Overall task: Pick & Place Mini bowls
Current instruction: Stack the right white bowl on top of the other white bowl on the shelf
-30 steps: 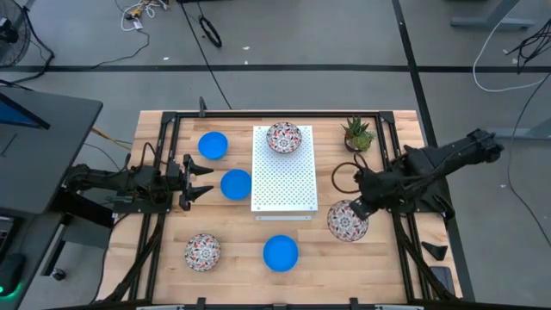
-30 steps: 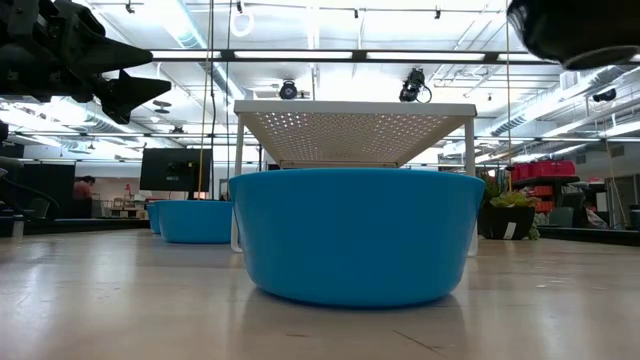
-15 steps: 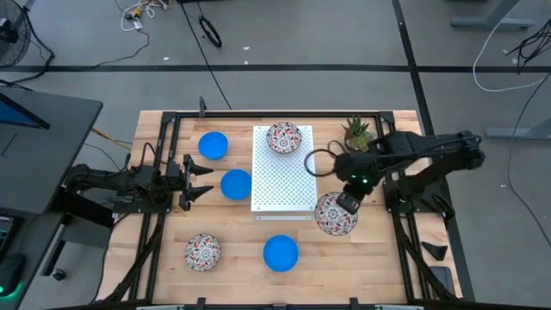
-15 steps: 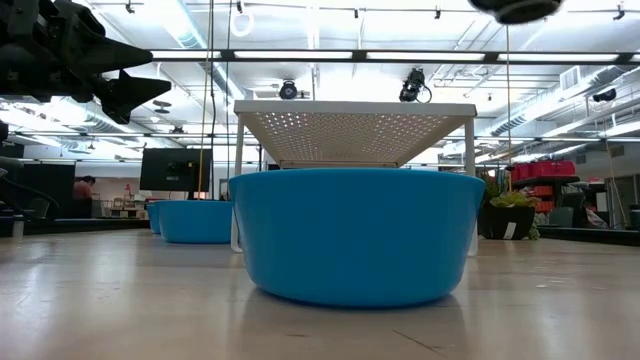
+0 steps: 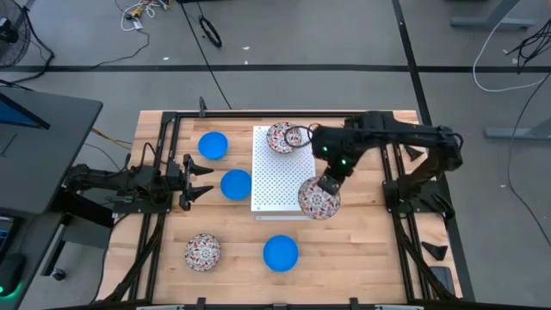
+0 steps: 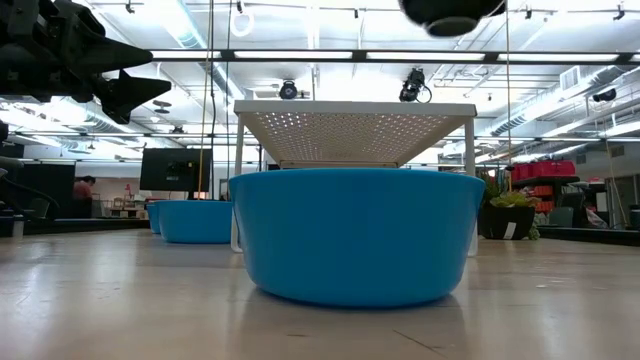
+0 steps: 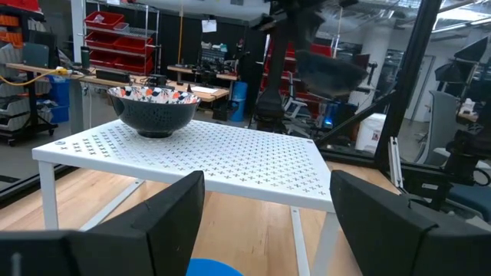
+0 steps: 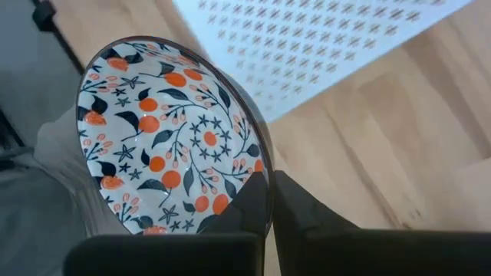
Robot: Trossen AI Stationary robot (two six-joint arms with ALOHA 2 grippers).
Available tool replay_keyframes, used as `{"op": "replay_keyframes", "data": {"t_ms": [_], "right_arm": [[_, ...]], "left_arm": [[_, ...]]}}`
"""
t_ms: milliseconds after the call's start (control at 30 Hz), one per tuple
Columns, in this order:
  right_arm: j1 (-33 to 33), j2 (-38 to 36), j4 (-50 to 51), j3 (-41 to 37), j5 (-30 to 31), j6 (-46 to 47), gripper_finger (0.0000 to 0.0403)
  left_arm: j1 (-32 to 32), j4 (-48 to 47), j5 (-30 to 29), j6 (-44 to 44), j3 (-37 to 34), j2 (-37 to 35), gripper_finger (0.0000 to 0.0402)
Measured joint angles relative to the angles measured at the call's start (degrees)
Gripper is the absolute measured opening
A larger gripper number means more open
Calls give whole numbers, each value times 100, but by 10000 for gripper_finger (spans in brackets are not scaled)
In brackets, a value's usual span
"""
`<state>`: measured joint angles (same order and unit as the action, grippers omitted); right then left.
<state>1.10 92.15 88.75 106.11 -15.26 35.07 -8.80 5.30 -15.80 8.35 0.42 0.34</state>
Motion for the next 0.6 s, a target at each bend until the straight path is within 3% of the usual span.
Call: {"op": "replay_keyframes", "data": {"t_ms": [600], "right_arm": [[1400, 1267, 124, 1557, -434, -932, 9]], "left_arm": [[0, 0, 1, 1, 1, 0, 288]]}}
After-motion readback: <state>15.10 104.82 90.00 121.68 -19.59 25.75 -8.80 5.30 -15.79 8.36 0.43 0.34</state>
